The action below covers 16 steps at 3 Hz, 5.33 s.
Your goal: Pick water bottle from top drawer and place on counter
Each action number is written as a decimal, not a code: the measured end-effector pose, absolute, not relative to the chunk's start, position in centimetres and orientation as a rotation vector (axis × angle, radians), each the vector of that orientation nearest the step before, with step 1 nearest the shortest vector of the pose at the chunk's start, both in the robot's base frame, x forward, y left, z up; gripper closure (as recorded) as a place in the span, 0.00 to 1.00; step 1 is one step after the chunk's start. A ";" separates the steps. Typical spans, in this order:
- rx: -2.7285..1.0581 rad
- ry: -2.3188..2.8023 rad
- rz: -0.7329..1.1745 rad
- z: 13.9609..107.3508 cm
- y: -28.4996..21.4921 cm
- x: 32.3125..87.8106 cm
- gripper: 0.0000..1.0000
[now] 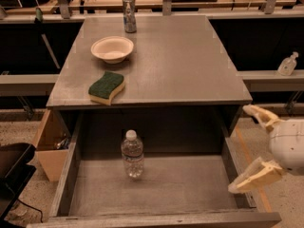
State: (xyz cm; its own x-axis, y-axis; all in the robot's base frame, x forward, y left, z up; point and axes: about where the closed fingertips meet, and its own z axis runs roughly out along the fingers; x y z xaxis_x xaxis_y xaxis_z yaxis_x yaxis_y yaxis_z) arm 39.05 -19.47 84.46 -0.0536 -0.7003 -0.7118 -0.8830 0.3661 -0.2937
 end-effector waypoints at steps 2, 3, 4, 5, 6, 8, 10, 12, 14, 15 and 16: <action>-1.269 1.694 0.683 75.7 -8.1 40.9 0.00; -1.198 1.622 0.787 74.9 -4.2 42.7 0.00; -1.167 1.560 0.845 74.6 -0.9 43.9 0.00; -1.165 1.550 0.856 74.5 -0.3 43.9 0.00; -1.163 1.543 0.868 74.4 0.0 44.0 0.00; -1.128 1.435 0.985 71.4 4.0 48.4 0.00; -1.131 1.323 1.039 71.0 6.7 49.8 0.41; -1.150 1.284 1.048 71.9 7.4 49.2 0.88; -1.124 1.210 1.106 73.4 7.7 48.8 1.00; -1.073 1.126 1.167 77.4 6.8 48.0 1.00; -1.009 1.112 1.180 82.3 4.3 47.8 1.00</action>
Offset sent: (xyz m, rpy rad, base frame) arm 0.0406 0.1754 -0.1120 0.5541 0.1629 0.1529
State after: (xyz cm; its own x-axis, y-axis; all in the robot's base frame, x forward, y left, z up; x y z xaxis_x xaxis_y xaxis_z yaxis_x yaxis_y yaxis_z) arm 47.80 4.31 82.27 0.0397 0.1723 -0.9842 -0.9927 0.1194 -0.0191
